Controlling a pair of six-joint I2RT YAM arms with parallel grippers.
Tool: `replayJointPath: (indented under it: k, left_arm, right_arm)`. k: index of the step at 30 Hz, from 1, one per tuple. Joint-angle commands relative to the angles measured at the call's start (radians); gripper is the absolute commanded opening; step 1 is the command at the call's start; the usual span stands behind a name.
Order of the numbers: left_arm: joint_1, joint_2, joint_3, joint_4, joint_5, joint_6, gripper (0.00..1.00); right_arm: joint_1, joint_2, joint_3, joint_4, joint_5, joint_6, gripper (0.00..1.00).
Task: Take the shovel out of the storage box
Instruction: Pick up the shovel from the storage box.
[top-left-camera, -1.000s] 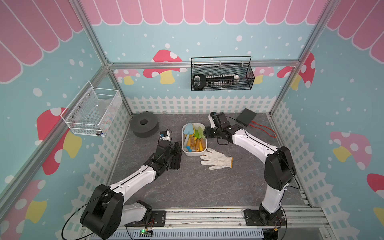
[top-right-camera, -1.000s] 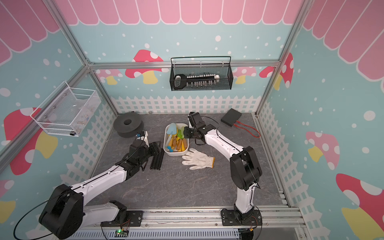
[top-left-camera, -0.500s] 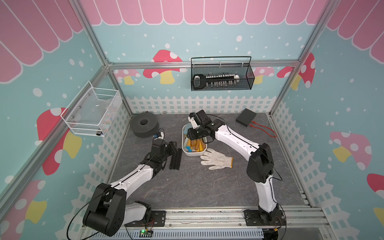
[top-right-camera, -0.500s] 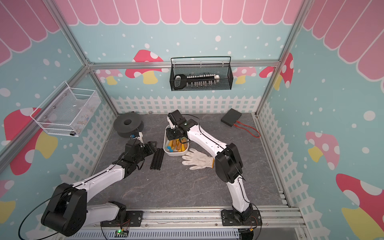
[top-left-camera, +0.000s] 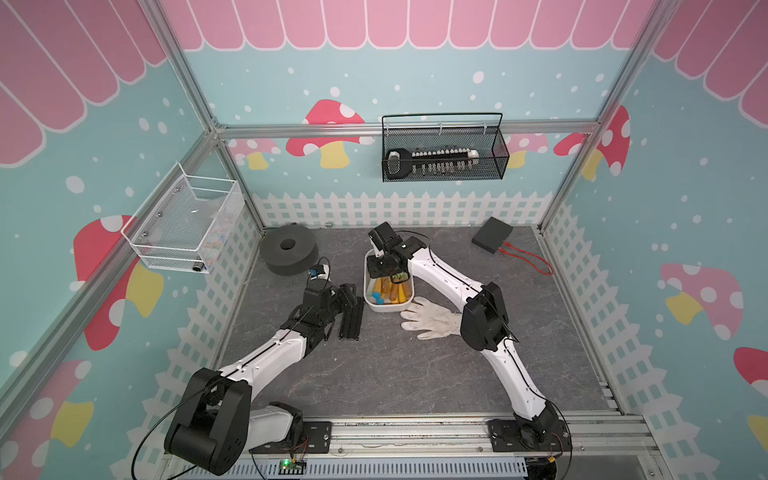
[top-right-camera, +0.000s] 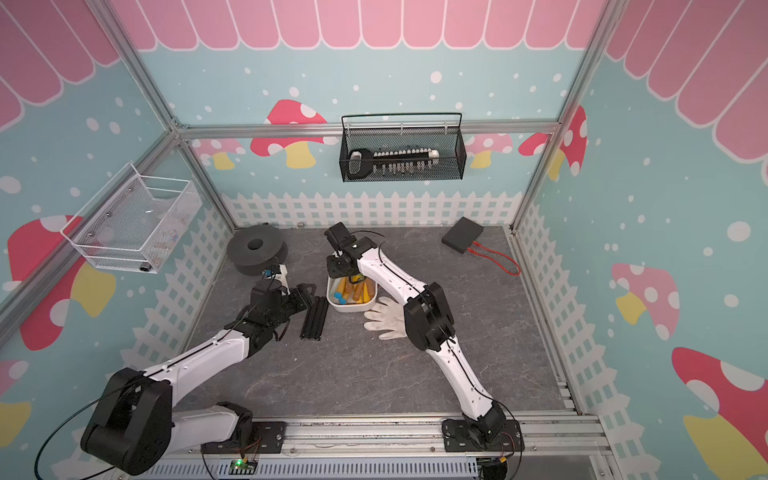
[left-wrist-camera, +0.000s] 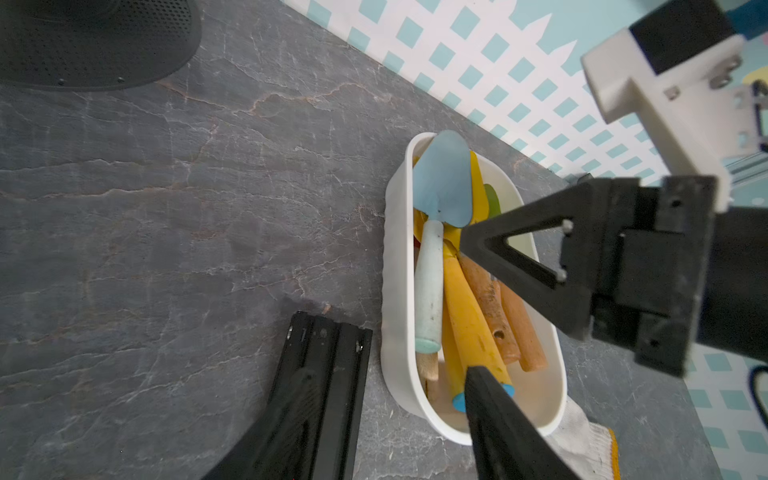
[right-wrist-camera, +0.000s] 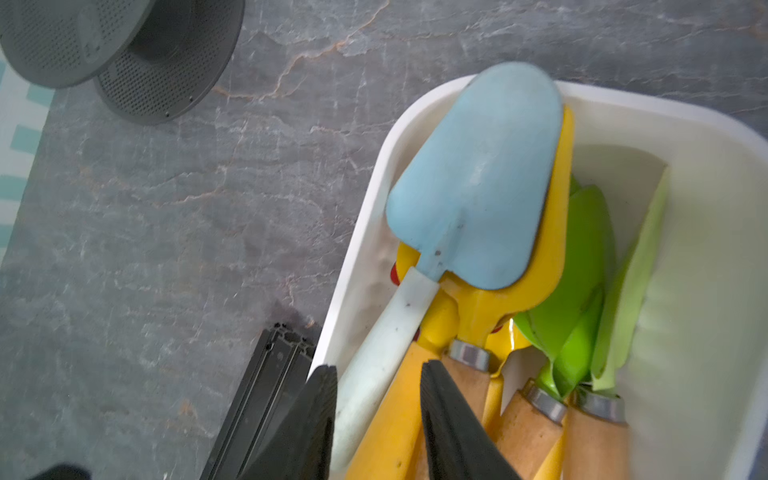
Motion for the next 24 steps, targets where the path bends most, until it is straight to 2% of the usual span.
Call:
replayJointPath:
  k: [1, 8, 18, 24]
  left_arm:
    - [-0.008, -0.023, -0.004, -0.014, -0.011, 0.030, 0.61]
    - [-0.014, -0.025, 0.002, -0.025, -0.016, 0.040, 0.62]
    - [-0.023, -0.025, 0.008, -0.035, -0.018, 0.051, 0.62]
    - [-0.025, -0.022, 0.011, -0.035, -0.017, 0.054, 0.63]
  right_arm:
    - [0.007, 0.036, 0.051, -0.038, 0.087, 0.026, 0.40]
    - [0.005, 0.033, 0.060, -0.036, 0.203, 0.027, 0.42]
    - [-0.008, 0.086, 0.101, -0.037, 0.160, 0.012, 0.38]
    - [-0.019, 0.129, 0.113, -0.003, 0.111, -0.018, 0.41]
